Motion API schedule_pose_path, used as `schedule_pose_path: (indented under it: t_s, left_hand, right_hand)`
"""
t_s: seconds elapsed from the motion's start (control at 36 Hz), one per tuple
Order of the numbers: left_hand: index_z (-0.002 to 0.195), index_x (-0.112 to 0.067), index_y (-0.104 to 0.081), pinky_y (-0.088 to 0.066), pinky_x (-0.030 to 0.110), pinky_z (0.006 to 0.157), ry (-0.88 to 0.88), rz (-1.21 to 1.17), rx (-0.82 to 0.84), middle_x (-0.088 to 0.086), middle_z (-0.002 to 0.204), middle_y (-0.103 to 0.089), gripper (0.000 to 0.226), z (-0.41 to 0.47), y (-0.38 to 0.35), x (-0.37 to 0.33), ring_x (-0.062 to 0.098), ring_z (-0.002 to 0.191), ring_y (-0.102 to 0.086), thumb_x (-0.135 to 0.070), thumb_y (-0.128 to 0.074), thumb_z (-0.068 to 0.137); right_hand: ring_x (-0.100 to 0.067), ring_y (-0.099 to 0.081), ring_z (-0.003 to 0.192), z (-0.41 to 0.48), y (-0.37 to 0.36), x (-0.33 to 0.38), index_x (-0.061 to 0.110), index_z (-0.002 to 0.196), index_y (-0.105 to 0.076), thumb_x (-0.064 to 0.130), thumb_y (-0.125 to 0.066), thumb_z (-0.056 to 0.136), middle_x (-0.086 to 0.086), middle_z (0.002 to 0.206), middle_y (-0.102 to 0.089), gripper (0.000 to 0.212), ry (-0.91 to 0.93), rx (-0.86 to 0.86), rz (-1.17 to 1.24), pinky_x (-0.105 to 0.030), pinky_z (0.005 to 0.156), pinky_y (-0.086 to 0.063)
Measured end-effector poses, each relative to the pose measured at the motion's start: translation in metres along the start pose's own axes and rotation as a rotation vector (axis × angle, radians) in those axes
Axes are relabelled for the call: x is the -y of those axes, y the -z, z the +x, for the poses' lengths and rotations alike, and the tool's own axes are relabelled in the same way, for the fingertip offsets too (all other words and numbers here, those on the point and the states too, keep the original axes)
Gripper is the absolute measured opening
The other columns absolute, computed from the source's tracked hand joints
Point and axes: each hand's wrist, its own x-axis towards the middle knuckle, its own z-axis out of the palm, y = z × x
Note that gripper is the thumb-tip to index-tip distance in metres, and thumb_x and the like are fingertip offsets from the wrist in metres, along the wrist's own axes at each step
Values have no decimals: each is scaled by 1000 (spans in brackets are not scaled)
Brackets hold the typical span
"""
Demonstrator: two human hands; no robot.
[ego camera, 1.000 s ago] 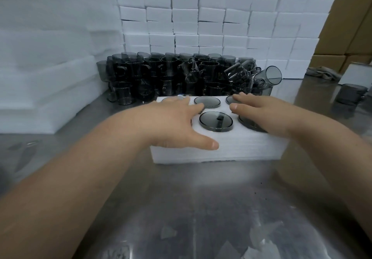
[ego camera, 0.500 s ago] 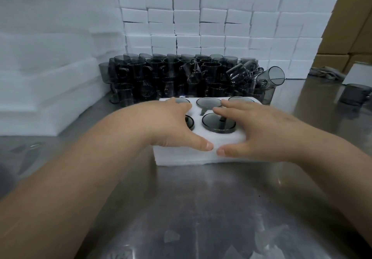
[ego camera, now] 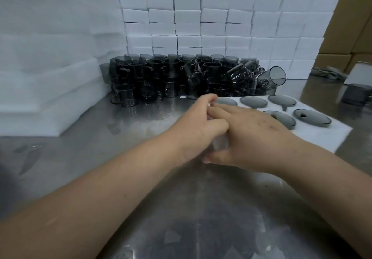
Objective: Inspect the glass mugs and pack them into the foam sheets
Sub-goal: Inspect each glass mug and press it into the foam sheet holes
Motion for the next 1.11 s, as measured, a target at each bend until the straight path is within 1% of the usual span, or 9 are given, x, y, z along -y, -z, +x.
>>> schedule_pose_path:
  t_s: [0.06, 0.14, 0.22, 0.31, 0.5, 0.64, 0.78, 0.94, 1.11]
  left_hand:
    - [130, -21, -35, -38, 27, 103, 23, -293, 13, -10, 119, -49, 72, 1, -7, 2, 8, 114, -50, -21, -50, 59]
    - [139, -22, -27, -42, 30, 100, 76, -496, -71, -12, 134, -38, 83, 7, -2, 5, 12, 116, -51, -23, -48, 59]
    - [143, -23, -25, -43, 27, 94, 118, -357, -84, -5, 145, -31, 84, 10, 5, 10, 13, 123, -46, -27, -55, 65]
    - [141, -20, -30, -42, 23, 88, 173, -94, -92, -1, 142, -39, 63, 12, 5, 21, 11, 119, -46, -20, -58, 85]
    - [130, -25, -49, -33, 23, 101, 130, 392, -14, -10, 132, -51, 44, 14, 7, 35, 7, 120, -47, -28, -54, 86]
    - [128, -26, -50, -32, 19, 95, 132, 450, 2, -11, 131, -52, 41, 14, 9, 36, 7, 118, -47, -31, -53, 88]
    - [127, -26, -52, -33, 18, 89, 109, 512, 12, -12, 117, -53, 38, 12, 8, 35, 3, 101, -47, -33, -53, 89]
    - [124, -28, -54, -34, 19, 86, 119, 550, 22, -16, 105, -46, 36, 12, 8, 34, 6, 98, -47, -36, -52, 89]
    - [124, -28, -54, -38, 23, 93, 120, 576, 28, -11, 120, -53, 37, 11, 7, 33, 11, 110, -50, -37, -53, 88]
  right_hand:
    - [-4, -44, 110, 0, -1, -1, 37, 119, -42, 64, -57, 64, 19, 126, -47, 63, -25, -5, -6, -19, 70, -19]
    - [-5, -31, 130, 4, -3, -7, 39, 131, -39, 54, -58, 76, 16, 146, -32, 60, -62, 49, -38, -25, 95, -26]
    - [-4, -25, 136, 6, -2, -9, 41, 135, -38, 47, -54, 82, 18, 151, -22, 56, -112, 75, -31, -26, 102, -25]
    - [-8, -33, 132, 8, -2, -16, 37, 134, -41, 45, -53, 84, 17, 148, -30, 51, -177, 68, -66, -28, 102, -28]
    - [-14, -36, 132, 12, -8, -39, 36, 136, -39, 39, -53, 89, 14, 151, -26, 49, -320, 57, -125, -31, 100, -31]
    - [-15, -37, 131, 18, -13, -44, 35, 137, -39, 31, -52, 89, 13, 152, -25, 49, -365, 28, -118, -32, 99, -32]
    - [-16, -41, 127, 20, -19, -47, 32, 133, -45, 28, -51, 89, 11, 143, -39, 45, -369, -32, -129, -33, 97, -34]
    - [-20, -48, 121, 21, -23, -49, 29, 127, -52, 27, -51, 89, 8, 135, -50, 38, -357, -93, -129, -34, 91, -37]
    - [-25, -51, 115, 22, -25, -51, 26, 128, -53, 26, -51, 88, 3, 130, -56, 39, -335, -155, -97, -31, 86, -38]
